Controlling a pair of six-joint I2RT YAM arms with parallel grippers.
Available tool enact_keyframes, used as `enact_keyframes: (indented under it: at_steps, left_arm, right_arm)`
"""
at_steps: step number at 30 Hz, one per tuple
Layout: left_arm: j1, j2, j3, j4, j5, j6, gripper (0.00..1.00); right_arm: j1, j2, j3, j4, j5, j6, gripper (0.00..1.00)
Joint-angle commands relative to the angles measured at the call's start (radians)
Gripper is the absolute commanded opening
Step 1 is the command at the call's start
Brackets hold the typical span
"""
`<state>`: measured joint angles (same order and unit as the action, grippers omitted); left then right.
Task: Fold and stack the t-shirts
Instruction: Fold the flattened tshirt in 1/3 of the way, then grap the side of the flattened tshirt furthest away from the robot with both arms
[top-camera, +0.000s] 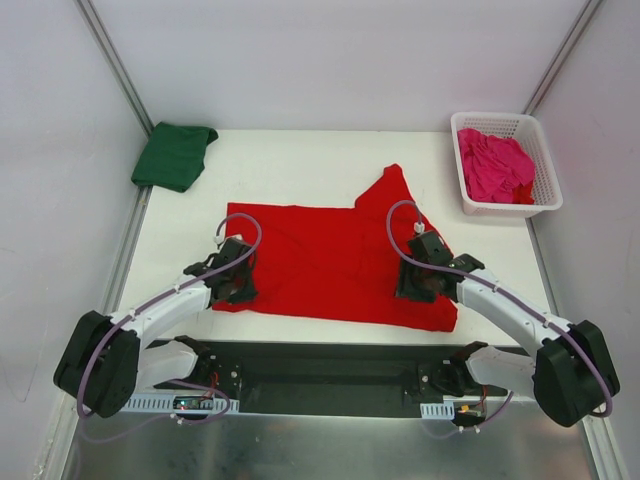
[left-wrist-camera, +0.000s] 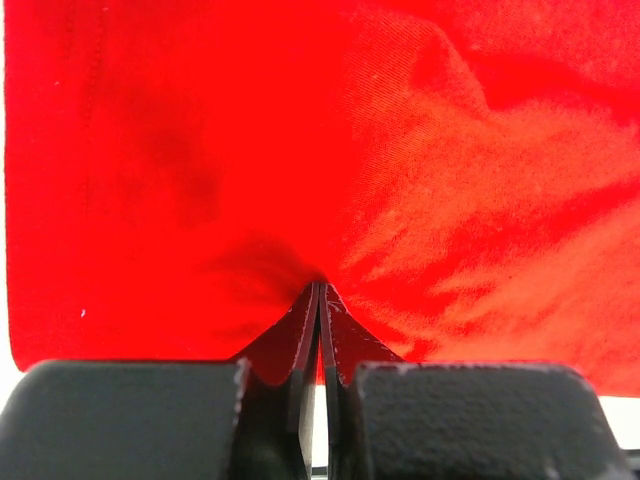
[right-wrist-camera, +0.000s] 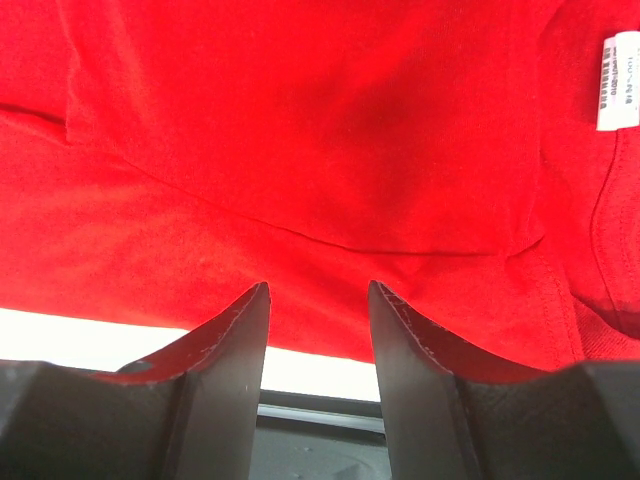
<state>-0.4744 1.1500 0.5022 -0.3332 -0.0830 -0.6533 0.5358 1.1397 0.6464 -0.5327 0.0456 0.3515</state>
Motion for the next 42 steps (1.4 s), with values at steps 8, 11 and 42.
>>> enact_keyframes:
  at_steps: [8,11,42]
  left_arm:
    - [-0.049,-0.098,-0.09,-0.144,0.025,-0.114,0.0]
    - [-0.058,-0.125,-0.093,-0.164,0.017,-0.126,0.0]
    - [0.026,-0.081,0.412,-0.093,-0.31,0.204,0.49]
  right_arm:
    - [0.006,0.015,0.019,0.013,-0.006,0.007,0.48]
    - [0.007,0.017,0.018,0.014,-0.009,0.01,0.48]
    - [-0.221,0.305,0.585,0.045,-0.015,-0.224,0.55]
